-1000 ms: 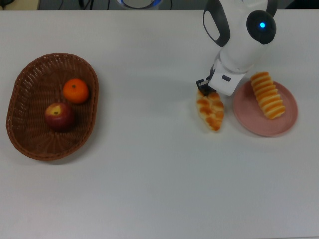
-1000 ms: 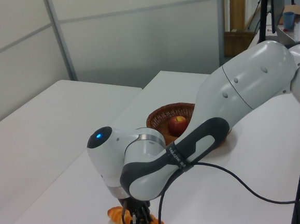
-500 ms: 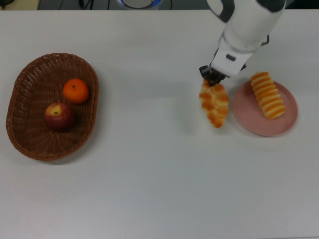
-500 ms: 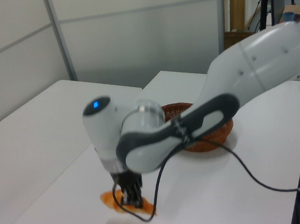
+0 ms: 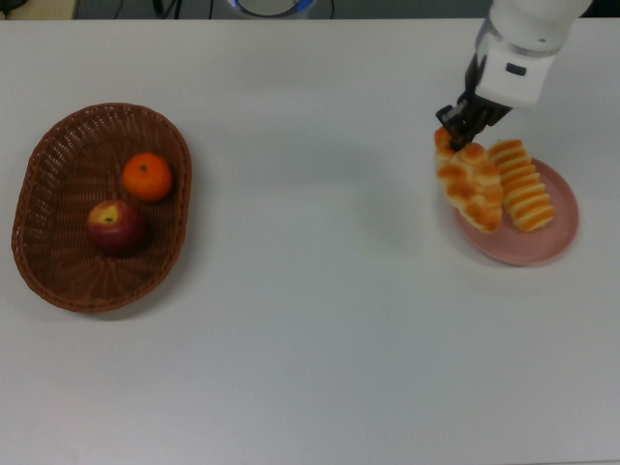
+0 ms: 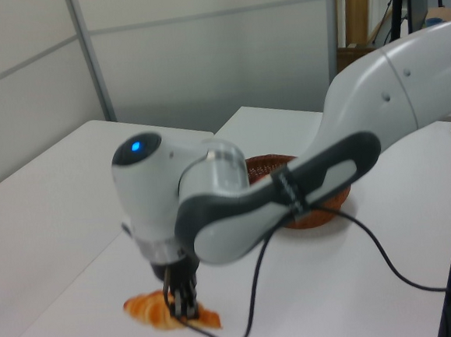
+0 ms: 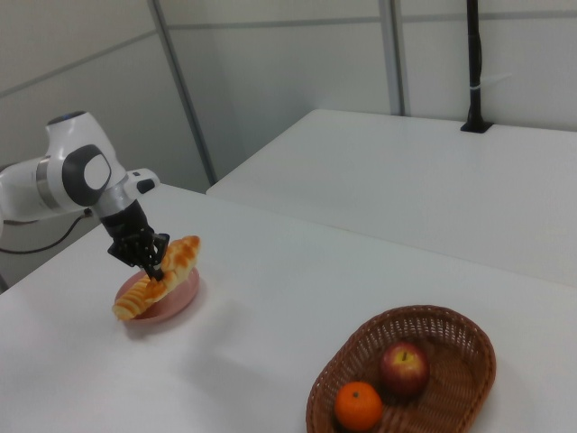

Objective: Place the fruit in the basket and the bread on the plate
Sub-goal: 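Carry the glazed pastry onto the pink plate and release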

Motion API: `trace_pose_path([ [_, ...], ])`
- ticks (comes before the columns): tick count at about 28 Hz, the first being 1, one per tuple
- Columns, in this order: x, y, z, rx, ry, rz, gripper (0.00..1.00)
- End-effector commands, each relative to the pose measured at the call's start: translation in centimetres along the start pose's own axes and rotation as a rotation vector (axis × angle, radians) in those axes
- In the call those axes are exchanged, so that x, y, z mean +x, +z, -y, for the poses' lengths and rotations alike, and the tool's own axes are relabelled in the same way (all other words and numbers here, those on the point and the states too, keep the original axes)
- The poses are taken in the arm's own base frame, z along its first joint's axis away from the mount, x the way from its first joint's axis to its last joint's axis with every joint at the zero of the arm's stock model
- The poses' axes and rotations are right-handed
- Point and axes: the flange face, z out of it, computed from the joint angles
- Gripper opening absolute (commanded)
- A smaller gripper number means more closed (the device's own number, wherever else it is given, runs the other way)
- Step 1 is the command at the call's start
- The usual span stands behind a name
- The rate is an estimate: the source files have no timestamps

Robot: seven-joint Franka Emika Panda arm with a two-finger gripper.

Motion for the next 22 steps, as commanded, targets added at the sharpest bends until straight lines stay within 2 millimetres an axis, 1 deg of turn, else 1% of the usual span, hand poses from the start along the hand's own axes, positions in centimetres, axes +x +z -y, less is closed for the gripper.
trace_pose_path([
  [1, 1.4, 0.8, 3.0, -0.02, -0.08, -0.075, 0.0],
  [3, 1.5, 0.8, 4.1, -0.02, -0.093, -0.083, 0.0],
  [4, 1.6, 1.2, 4.2, -0.022, -0.091, -0.081, 0.0],
  [5, 1.9, 2.3, 4.6, -0.029, -0.088, -0.079, 0.01],
  [7, 2.1, 3.2, 4.9, -0.04, -0.085, -0.077, 0.03],
  [9, 2.3, 4.3, 5.0, -0.059, -0.081, -0.072, 0.07],
  [10, 2.4, 5.0, 4.9, -0.086, -0.082, -0.067, 0.12],
  [12, 2.4, 5.2, 4.8, -0.105, -0.085, -0.069, 0.17],
  [13, 2.4, 5.2, 4.8, -0.107, -0.085, -0.068, 0.23],
  [15, 2.4, 5.2, 4.5, -0.101, -0.077, -0.066, 0.6],
  [16, 2.4, 5.3, 4.5, -0.1, -0.074, -0.064, 0.83],
  [17, 2.4, 5.3, 4.4, -0.1, -0.072, -0.064, 1.0],
  [22, 2.3, 5.1, 4.2, -0.099, -0.06, -0.061, 1.0],
])
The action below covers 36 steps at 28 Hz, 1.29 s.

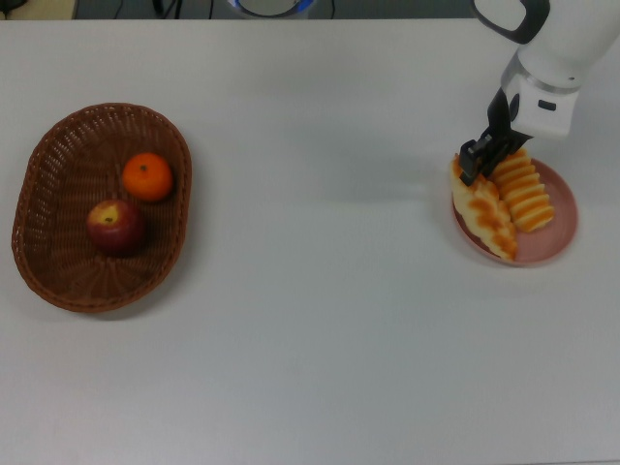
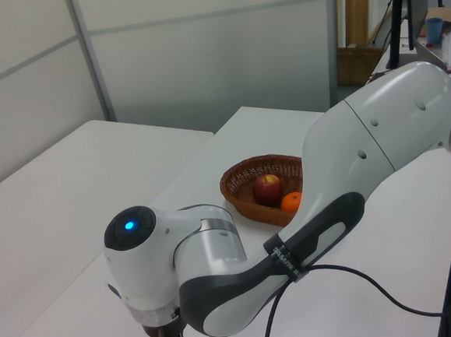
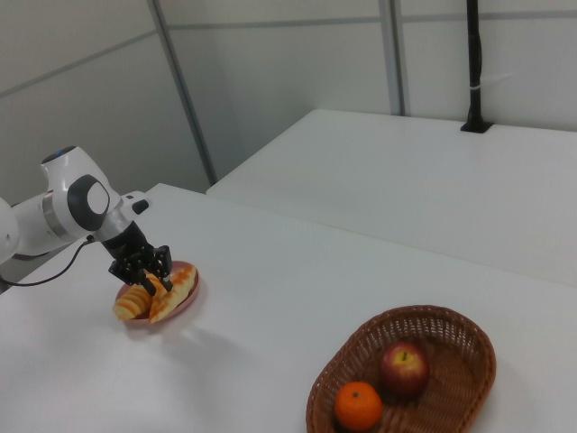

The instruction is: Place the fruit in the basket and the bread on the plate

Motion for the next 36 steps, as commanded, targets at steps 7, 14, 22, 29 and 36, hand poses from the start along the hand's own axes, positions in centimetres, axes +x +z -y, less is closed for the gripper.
trace_pose_path([
  [7, -0.7, -6.0, -4.5, 0.086, 0.213, -0.031, 1.0],
  [14, -3.9, -9.6, -9.4, 0.073, 0.319, 0.058, 1.0],
  [22, -9.5, -14.3, -18.7, 0.077, 0.547, 0.126, 1.0],
  [29, -16.2, -17.0, -28.3, 0.076, 0.745, 0.161, 1.0],
  [36, -20.4, -15.1, -36.1, 0.109, 0.871, 0.161, 1.0],
])
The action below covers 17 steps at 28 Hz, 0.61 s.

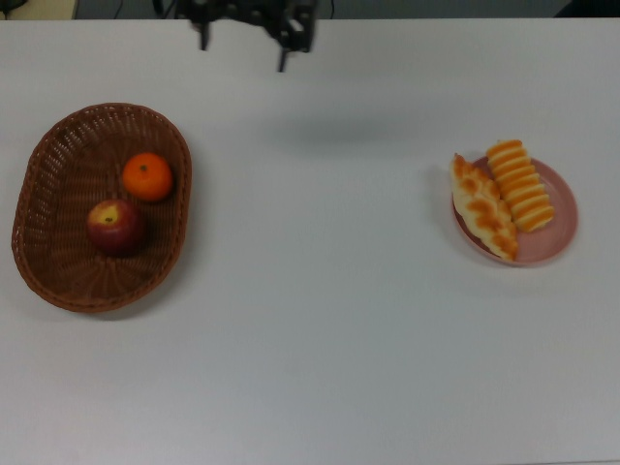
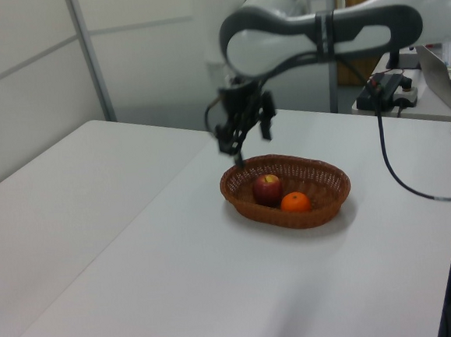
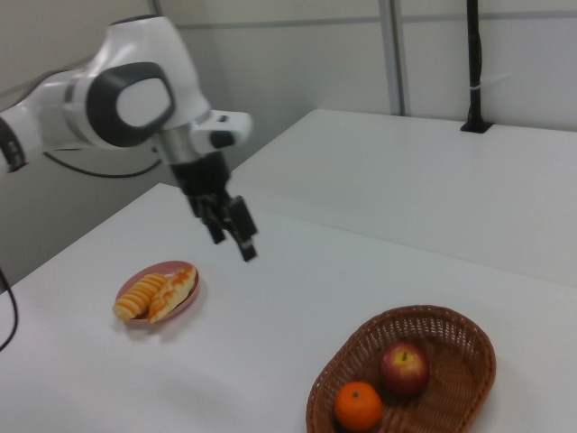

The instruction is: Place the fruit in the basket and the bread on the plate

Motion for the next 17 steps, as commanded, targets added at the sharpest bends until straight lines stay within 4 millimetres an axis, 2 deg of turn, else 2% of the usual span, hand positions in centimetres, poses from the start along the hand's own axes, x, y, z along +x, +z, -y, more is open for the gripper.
trace_pose_path([
  [1, 0.8, 1.69, -3.13, 0.056, 0.045, 0.042, 1.0],
  [3, 0.39, 1.73, -2.44, 0.059, 0.023, 0.05, 1.0],
  [5, 0.21, 2.27, -2.57, 0.055, 0.023, 0.06, 1.0],
  [13, 0.14, 1.89, -2.45, 0.064, 0.025, 0.047, 1.0],
  [17, 0.87, 1.43, -2.62, 0.075, 0.031, -0.015, 1.0],
])
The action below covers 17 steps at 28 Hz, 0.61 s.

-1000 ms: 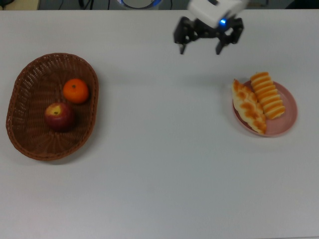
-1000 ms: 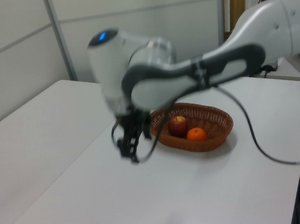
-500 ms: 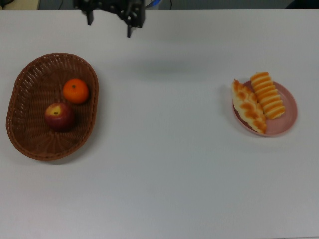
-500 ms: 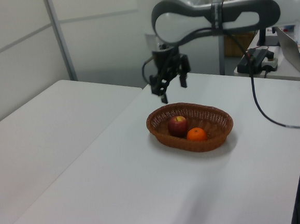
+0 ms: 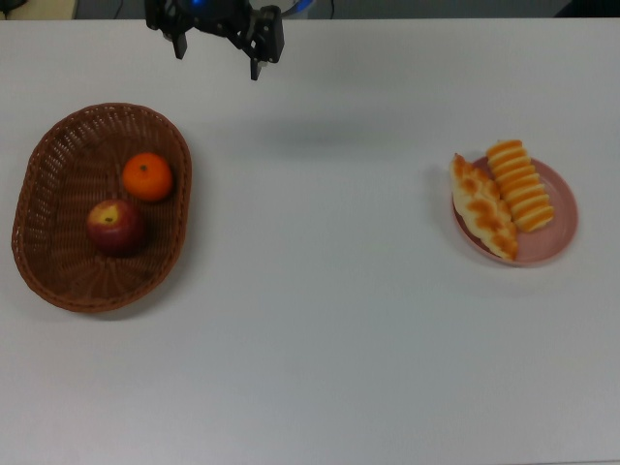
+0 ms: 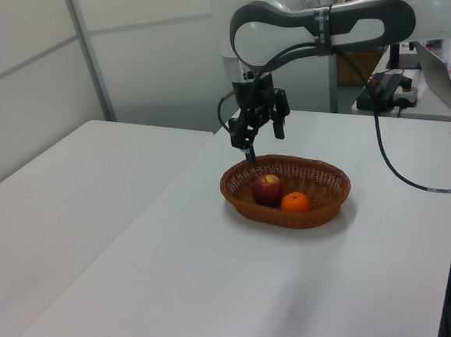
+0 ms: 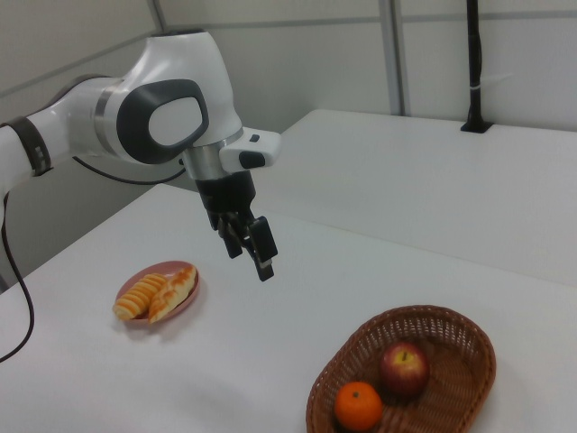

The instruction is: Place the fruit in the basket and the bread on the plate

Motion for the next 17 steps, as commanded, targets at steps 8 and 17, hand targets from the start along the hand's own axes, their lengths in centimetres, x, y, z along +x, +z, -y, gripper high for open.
trace_pose_path([
  [8, 0.69, -0.4, -0.26, 0.035, 0.024, -0.078, 1.0],
  [17, 0.61, -0.49, -0.78, 0.036, 0.02, -0.07, 1.0],
])
